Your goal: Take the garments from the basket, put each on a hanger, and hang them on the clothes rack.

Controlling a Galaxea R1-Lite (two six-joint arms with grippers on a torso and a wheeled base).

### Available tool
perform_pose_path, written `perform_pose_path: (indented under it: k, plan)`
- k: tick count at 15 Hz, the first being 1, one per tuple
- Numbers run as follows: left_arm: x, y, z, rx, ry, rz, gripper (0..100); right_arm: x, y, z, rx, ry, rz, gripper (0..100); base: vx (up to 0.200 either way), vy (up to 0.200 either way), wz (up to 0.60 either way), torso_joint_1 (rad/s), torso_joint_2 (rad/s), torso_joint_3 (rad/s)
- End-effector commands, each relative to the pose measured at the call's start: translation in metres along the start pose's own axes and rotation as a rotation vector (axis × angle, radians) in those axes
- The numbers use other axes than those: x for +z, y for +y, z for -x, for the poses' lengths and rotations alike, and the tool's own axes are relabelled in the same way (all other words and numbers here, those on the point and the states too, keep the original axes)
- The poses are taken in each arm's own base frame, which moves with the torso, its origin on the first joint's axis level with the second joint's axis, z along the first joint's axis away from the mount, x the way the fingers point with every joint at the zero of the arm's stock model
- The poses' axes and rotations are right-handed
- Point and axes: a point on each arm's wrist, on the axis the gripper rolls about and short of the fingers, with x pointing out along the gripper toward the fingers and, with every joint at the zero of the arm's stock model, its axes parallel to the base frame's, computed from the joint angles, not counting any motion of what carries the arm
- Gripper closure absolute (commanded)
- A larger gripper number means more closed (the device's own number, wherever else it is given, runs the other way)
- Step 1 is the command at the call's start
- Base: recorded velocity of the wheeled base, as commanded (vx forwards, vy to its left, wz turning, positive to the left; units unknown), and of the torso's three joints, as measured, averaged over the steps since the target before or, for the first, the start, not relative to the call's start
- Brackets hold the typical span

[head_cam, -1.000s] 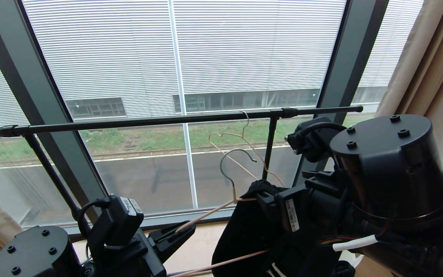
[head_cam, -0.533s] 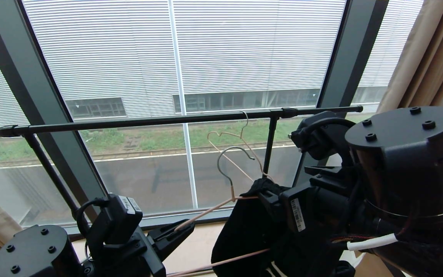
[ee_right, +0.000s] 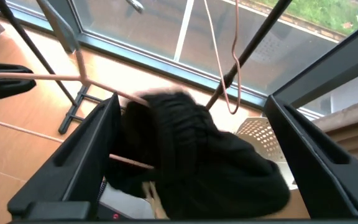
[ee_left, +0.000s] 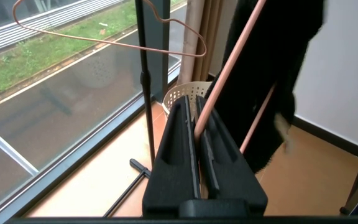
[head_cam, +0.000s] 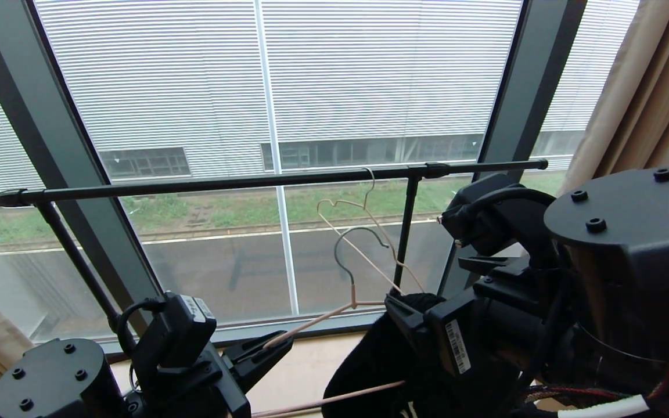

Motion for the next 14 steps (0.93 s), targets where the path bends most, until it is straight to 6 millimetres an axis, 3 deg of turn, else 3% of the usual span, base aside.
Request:
perform_pose_path:
  k: [1,8,11,12,13,14]
  plan:
    - [0.0,0.0,0.0,-0.001,-0.002,0.001,100,0.001,0.0,0.001,0.003,-0.005,-0.001,0,0.0,0.0,0.0,0.0,0.0,0.0]
    - [-0.001,0.0,0.0,-0.001,0.004,0.002,100,-0.003,-0.011,0.01,0.032,-0.004,0.013,0,0.0,0.0,0.0,0.0,0.0,0.0]
    - [-0.002,0.0,0.001,-0.003,0.007,0.002,100,-0.005,-0.058,0.028,0.235,-0.027,0.186,0,0.0,0.0,0.0,0.0,0.0,0.0]
    - [-0.002,0.0,0.001,-0.003,0.01,0.003,100,-0.007,-0.067,0.026,0.266,-0.026,0.232,0,0.0,0.0,0.0,0.0,0.0,0.0]
    - [-0.003,0.0,0.002,-0.003,0.016,0.004,100,-0.013,-0.094,0.016,0.32,-0.02,0.36,0,0.0,0.0,0.0,0.0,0.0,0.0]
    - [-0.004,-0.001,0.003,-0.004,0.019,0.003,100,-0.016,-0.106,0.01,0.383,-0.018,0.423,0,0.0,0.0,0.0,0.0,0.0,0.0]
